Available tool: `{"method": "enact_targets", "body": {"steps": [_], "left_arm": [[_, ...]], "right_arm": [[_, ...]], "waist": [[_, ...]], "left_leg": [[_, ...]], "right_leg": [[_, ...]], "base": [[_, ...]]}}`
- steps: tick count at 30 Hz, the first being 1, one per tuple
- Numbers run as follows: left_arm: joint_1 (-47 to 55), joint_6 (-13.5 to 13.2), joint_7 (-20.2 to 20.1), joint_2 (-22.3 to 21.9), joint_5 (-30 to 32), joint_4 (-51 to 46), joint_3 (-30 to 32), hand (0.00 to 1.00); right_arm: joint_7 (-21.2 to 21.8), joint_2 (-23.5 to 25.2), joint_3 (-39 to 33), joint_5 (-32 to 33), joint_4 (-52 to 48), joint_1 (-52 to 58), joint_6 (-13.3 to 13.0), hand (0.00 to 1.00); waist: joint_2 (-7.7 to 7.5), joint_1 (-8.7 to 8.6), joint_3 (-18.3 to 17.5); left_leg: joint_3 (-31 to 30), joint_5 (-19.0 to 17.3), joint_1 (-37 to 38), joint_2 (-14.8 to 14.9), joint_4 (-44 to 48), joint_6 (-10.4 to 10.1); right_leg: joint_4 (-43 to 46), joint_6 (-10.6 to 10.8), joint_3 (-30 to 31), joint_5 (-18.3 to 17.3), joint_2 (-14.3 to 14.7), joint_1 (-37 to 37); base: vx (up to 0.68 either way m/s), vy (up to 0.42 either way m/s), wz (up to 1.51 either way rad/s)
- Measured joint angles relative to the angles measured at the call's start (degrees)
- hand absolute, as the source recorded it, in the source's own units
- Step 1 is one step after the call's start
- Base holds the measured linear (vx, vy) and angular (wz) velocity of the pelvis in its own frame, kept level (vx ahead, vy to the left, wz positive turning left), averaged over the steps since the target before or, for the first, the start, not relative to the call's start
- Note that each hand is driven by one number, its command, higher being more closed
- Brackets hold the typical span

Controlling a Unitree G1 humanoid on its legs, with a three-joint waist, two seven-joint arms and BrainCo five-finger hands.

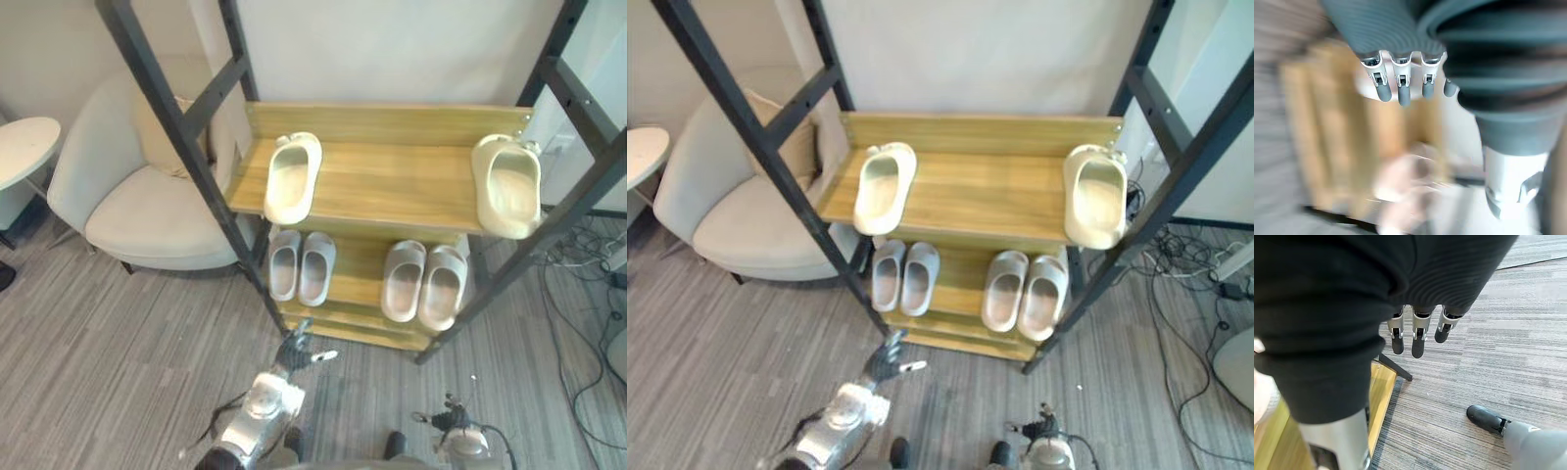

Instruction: Organize the slippers on the shoe rack

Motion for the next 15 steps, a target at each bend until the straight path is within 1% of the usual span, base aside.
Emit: {"method": "enact_targets", "body": {"steps": [4,9,11,14,15], "left_arm": [[-3.8,-0.4,1.4,0.2,-1.3,-5.3,-1.2,0.00],[-5.8,-1.3,4.5,1.0,-1.9,-11.9,-0.3,0.00],[-7.0,-1.6,5.8,1.8,-2.9,-16.4,1.3,0.00],[-8.5,-2.0,7.3,2.7,-3.1,-19.8,3.9,0.00],[-9.3,-2.5,8.0,3.1,-3.1,-21.0,6.0,0.00]], "right_arm": [[0.0,-0.1,0.1,0.0,0.0,-0.1,0.0,0.00],[-0.1,-0.5,1.8,0.0,-0.1,0.2,0.0,0.00],[-0.1,-0.9,2.3,0.0,-0.2,0.2,-0.1,0.00],[-0.1,-1.4,2.4,0.0,-0.2,0.2,-0.1,0.00],[-0.1,-1.9,2.4,0.0,-0.2,0.3,-0.1,0.00]], "waist": [[-0.10,-0.38,-0.1],[-0.28,-1.56,-0.3],[-0.29,-1.66,-0.6],[-0.21,-1.73,-0.6],[-0.08,-1.75,-0.7]], "left_leg": [[-0.1,0.0,0.1,-0.1,0.0,0.1],[0.0,-0.2,1.2,-0.1,0.0,0.3],[0.1,-0.2,1.2,-0.1,0.0,0.3],[0.1,-0.2,1.2,0.0,0.0,0.3],[0.1,-0.2,1.2,0.0,0.0,0.3]], "right_leg": [[0.0,-0.1,0.0,-0.1,0.0,0.0],[0.0,-0.4,0.0,-0.2,0.0,1.1],[-0.1,-0.8,0.0,-0.5,0.0,1.0],[-0.3,-0.8,0.1,-0.6,0.0,1.0],[-0.3,-0.8,0.0,-0.6,0.0,1.0]], "base": [[0.01,0.001,0.00],[0.00,0.000,-0.01],[-0.04,0.000,-0.04],[-0.04,-0.003,-0.01],[0.00,0.000,0.00]]}}
